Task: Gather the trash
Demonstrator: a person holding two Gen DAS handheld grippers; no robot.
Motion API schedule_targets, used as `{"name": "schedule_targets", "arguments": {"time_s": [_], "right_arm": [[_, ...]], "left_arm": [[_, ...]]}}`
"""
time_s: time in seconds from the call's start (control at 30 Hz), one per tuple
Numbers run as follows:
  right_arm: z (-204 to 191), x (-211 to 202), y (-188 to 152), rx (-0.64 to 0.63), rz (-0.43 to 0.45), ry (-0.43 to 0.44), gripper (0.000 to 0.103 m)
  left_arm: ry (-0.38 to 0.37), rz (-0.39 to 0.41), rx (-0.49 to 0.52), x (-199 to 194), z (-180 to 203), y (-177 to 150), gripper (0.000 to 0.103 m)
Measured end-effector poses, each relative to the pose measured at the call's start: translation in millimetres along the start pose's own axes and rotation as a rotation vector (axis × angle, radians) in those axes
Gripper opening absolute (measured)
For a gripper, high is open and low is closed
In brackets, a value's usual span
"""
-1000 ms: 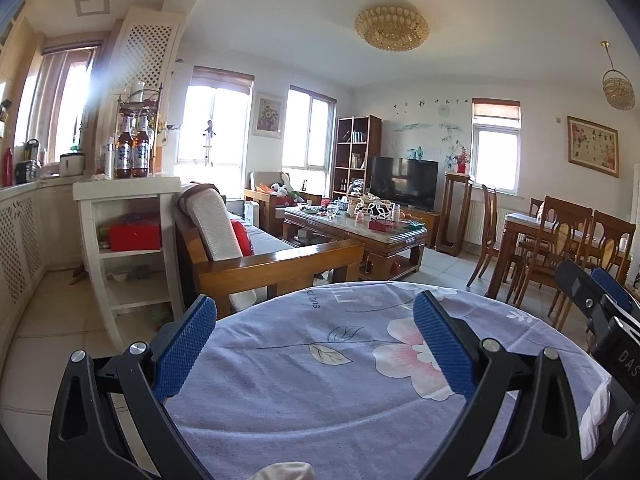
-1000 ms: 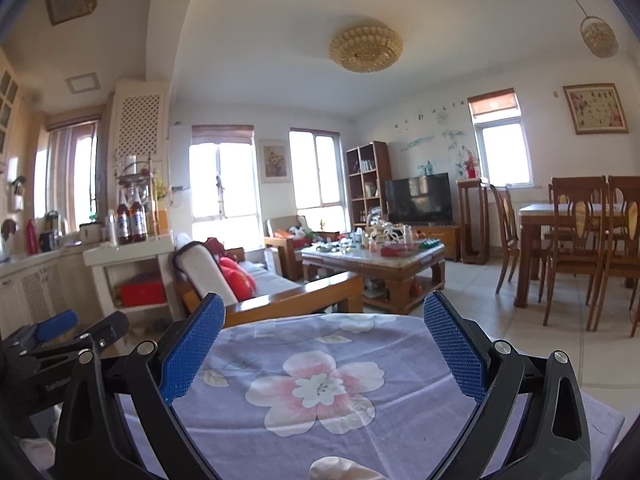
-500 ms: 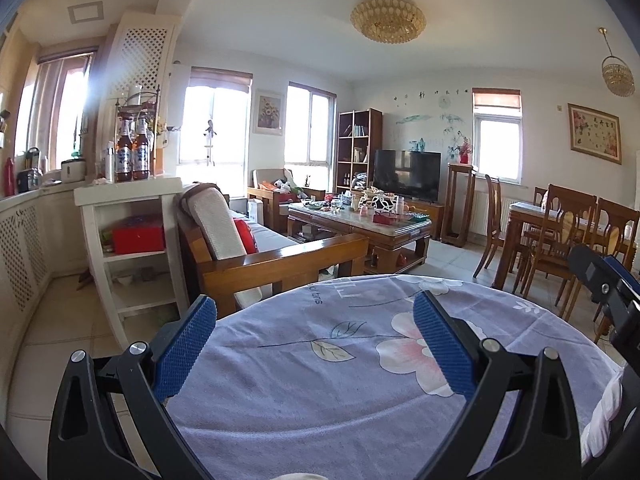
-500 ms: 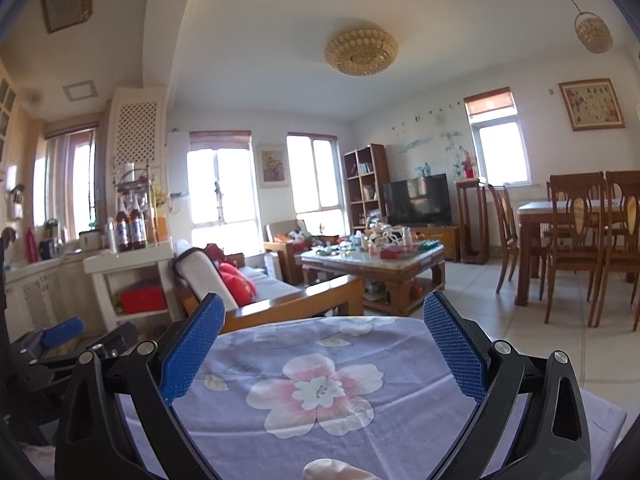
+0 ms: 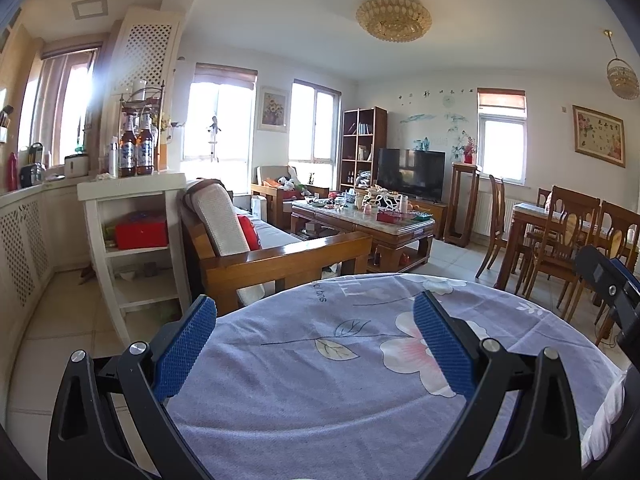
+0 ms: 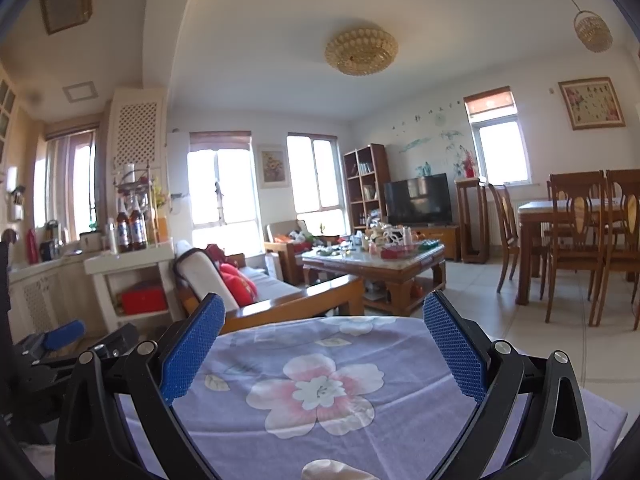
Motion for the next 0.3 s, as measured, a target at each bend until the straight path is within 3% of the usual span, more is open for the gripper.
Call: {"name": "schedule_targets", "arguments": {"time_s": [0.3], "right_arm": [[-0.3,0.2,-0.4,0.0,-0.001,-0.001,0.098]], "left_arm": [[-0.002,0.011,0.015,-1.3,3.9,2.6,0.098]]}}
Point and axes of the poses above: each gripper's, at about its wrist camera, not at the fingertips, and x roughly the way its jaws point, z to its right, y to its top, the point moved 8 cm from there along x, roughly the way its jaws point, and after that the axes turned 7 degrees about -y, right-handed, at the moved point
